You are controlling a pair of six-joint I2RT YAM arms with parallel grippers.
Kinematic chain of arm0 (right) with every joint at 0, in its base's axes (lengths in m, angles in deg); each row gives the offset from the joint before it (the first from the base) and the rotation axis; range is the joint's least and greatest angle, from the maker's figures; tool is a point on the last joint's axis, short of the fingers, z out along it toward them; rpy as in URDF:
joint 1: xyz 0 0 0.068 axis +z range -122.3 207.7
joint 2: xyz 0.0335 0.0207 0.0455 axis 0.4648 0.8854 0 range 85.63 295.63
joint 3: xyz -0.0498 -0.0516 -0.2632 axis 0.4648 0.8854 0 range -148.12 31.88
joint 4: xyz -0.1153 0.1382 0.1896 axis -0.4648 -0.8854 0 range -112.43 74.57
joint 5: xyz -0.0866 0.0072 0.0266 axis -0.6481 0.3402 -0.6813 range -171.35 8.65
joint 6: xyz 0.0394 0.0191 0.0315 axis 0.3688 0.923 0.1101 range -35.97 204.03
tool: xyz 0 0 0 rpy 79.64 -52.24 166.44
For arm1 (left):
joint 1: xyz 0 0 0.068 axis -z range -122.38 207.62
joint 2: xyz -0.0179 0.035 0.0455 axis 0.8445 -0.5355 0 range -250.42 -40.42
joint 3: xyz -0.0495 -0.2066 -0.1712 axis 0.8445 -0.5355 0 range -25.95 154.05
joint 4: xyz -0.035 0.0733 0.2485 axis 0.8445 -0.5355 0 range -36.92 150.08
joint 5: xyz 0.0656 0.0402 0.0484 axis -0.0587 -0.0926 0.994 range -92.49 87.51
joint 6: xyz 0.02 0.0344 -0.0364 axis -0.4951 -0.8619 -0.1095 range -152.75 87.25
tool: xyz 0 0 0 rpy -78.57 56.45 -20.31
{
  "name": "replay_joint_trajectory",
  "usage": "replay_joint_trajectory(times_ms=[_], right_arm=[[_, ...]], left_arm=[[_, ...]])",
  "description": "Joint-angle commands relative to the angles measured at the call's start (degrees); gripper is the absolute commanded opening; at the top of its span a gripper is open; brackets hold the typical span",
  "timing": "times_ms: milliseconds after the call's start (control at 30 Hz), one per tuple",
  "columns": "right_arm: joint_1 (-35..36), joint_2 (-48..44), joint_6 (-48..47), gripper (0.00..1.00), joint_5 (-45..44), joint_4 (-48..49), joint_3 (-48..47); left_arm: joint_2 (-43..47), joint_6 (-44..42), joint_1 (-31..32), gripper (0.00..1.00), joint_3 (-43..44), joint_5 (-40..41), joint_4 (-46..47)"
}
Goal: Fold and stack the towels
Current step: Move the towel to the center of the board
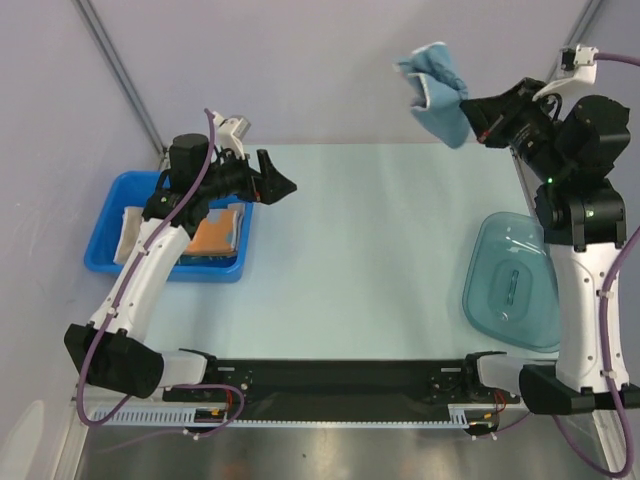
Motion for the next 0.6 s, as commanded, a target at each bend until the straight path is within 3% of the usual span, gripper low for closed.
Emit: replay_joint_trajectory(times_ms=[0, 133, 167, 300, 400, 500, 533, 567], right_arm=[[3.4, 0.5, 2.1, 0.0, 6.6, 2.9, 4.8], [9.9, -6.0, 3.9, 0.0, 2.6, 9.8, 28.2], [10.7, -6.9, 4.2, 0.0, 2.1, 13.3, 39.2], [17.9, -6.7, 6.1, 0.02, -3.6, 18.9, 59.1], [24.8, -5.3, 9.1, 0.14, -9.5, 17.7, 66.2], [29.4, -6.0, 11.8, 0.35, -15.6, 11.5, 66.1], [30.1, -6.4, 12.1, 0.46, -16.1, 10.2, 65.2], [30.3, -7.0, 12.3, 0.5, -18.1, 8.8, 64.3]], left_arm=[[2.1, -0.1, -0.2, 0.99, 1.2, 0.1, 2.5], [3.1, -2.1, -0.2, 1.0, -2.0, 5.4, 0.4], [3.7, -2.4, -0.2, 1.0, -2.8, 6.5, -0.2], [5.2, -3.6, -0.2, 1.0, -7.8, 10.1, -0.5], [6.1, -4.3, -0.1, 0.99, -10.7, 14.0, -1.2], [6.0, -4.4, 0.4, 0.97, -12.7, 16.1, -1.9], [5.6, -4.2, 0.7, 0.95, -12.9, 16.7, -2.4], [5.3, -4.2, 1.8, 0.95, -13.1, 17.1, -2.8]])
